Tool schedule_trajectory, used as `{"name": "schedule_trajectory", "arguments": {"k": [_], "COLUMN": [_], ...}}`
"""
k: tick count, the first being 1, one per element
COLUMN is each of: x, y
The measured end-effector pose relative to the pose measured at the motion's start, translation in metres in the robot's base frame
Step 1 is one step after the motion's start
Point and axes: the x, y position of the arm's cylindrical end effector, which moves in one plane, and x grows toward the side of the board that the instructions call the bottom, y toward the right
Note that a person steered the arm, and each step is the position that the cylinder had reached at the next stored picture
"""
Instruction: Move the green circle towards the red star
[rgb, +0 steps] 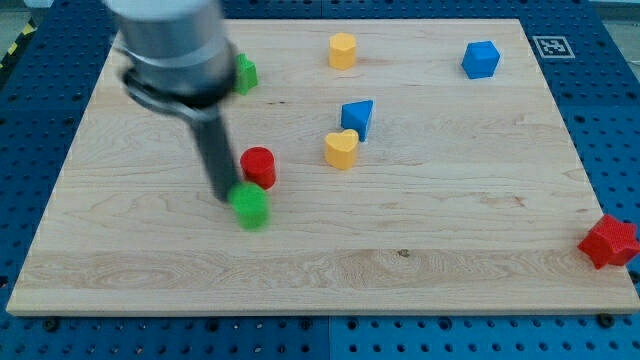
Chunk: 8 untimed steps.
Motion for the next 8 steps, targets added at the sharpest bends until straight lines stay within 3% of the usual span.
{"name": "schedule_trajectory", "arguments": {"k": [1,2,3,4,5,6,7,8], "x": [0.022,-0.032,-0.053,0.018,0.091,0.094,0.064,0.062], "y": [0.06,-0.002,-0.104,-0.128,-0.064,-0.022,0.077,0.173]}}
